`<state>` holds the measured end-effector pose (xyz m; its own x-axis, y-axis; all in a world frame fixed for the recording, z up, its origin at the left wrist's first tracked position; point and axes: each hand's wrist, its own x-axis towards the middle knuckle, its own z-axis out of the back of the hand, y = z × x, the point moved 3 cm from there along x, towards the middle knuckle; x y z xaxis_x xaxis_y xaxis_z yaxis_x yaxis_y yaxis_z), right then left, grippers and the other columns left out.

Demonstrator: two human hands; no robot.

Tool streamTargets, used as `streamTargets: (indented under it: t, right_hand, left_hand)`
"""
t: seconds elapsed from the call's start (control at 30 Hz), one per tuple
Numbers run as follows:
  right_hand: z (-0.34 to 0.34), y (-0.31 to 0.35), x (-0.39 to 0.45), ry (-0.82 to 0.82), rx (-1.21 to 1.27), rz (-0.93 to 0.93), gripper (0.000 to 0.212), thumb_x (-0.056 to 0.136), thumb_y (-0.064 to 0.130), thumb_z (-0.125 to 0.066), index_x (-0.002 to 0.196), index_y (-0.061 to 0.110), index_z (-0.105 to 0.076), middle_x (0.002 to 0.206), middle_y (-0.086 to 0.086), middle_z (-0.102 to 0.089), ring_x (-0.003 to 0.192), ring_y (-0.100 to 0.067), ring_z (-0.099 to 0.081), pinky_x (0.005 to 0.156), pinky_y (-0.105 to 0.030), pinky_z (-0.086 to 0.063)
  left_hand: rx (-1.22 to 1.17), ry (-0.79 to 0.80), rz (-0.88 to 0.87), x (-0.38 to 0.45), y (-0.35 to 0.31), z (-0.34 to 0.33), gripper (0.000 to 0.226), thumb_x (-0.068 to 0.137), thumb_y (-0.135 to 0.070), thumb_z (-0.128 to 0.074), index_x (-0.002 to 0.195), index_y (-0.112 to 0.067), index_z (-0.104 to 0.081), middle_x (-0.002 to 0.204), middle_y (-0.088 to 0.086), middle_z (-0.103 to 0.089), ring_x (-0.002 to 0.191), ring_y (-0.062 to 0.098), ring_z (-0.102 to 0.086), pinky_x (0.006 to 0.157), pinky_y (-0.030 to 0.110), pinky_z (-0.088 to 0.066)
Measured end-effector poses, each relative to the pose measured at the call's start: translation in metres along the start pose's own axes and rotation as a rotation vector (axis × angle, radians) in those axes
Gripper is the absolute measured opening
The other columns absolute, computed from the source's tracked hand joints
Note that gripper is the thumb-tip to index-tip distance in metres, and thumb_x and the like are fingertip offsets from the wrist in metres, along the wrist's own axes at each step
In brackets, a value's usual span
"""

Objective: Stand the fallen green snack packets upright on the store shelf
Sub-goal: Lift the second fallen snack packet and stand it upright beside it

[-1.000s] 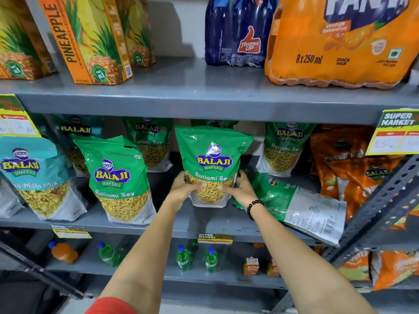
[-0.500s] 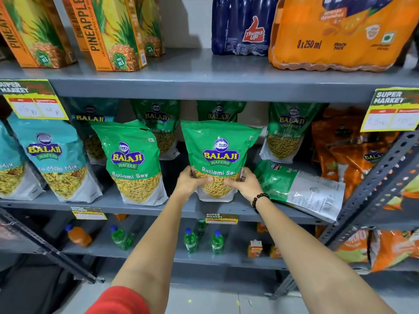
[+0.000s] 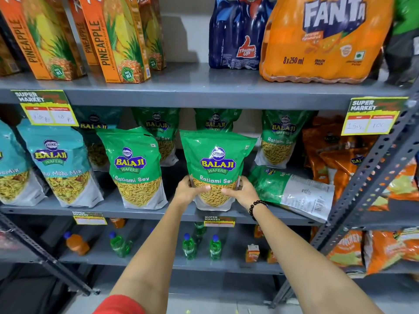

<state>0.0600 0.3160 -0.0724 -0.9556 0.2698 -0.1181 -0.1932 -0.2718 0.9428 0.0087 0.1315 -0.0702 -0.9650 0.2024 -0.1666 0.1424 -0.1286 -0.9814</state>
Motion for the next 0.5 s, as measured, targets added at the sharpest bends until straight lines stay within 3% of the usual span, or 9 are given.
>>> streamTargets:
  t: [0.13, 0.2, 0.3, 0.4, 0.5]
  right_hand:
    - [0.009, -0.003, -0.003, -0.007, -0.058, -0.062, 0.09, 0.068, 0.009, -0.082, 0.143, 0.005, -0.032, 0.147, -0.014, -0.044, 0.135, -0.03, -0.041, 0.111, -0.043, -0.035]
    - [0.016, -0.006, -0.006, -0.034, -0.066, -0.103, 0.099, 0.069, 0.006, -0.08, 0.149, 0.007, -0.021, 0.153, -0.015, -0.033, 0.141, -0.03, -0.033, 0.114, -0.044, -0.032]
    - [0.026, -0.007, -0.013, -0.106, -0.1, -0.113, 0.091, 0.073, 0.009, -0.076, 0.148, 0.007, -0.024, 0.152, -0.016, -0.036, 0.139, -0.03, -0.037, 0.113, -0.042, -0.034]
    - [0.038, -0.007, -0.022, -0.176, -0.128, -0.107, 0.076, 0.078, 0.012, -0.072, 0.143, 0.005, -0.033, 0.147, -0.016, -0.043, 0.134, -0.03, -0.043, 0.11, -0.039, -0.037]
    - [0.057, -0.01, -0.035, -0.224, -0.169, -0.09, 0.063, 0.082, 0.012, -0.067, 0.139, 0.002, -0.041, 0.144, -0.016, -0.048, 0.132, -0.028, -0.046, 0.112, -0.038, -0.036]
  left_hand:
    - [0.018, -0.064, 0.076, -0.006, 0.008, 0.002, 0.068, 0.068, -0.009, -0.082, 0.127, 0.001, -0.05, 0.13, 0.017, -0.06, 0.122, 0.033, -0.056, 0.092, 0.036, -0.048]
    - [0.069, -0.136, 0.165, -0.012, 0.013, -0.001, 0.084, 0.07, -0.017, -0.082, 0.139, 0.003, -0.038, 0.144, 0.017, -0.046, 0.133, 0.033, -0.044, 0.098, 0.036, -0.041]
    - [0.047, -0.187, 0.352, -0.028, 0.019, -0.015, 0.096, 0.073, -0.024, -0.08, 0.145, 0.005, -0.024, 0.153, 0.018, -0.032, 0.138, 0.035, -0.036, 0.106, 0.044, -0.036]
    - [-0.095, -0.158, 0.404, -0.04, 0.02, -0.041, 0.083, 0.075, -0.018, -0.079, 0.14, 0.004, -0.033, 0.148, 0.016, -0.041, 0.134, 0.033, -0.042, 0.106, 0.042, -0.036]
    - [-0.227, -0.032, 0.452, -0.054, 0.011, -0.085, 0.066, 0.088, -0.02, -0.065, 0.143, -0.001, -0.033, 0.152, 0.012, -0.036, 0.141, 0.028, -0.033, 0.113, 0.038, -0.029]
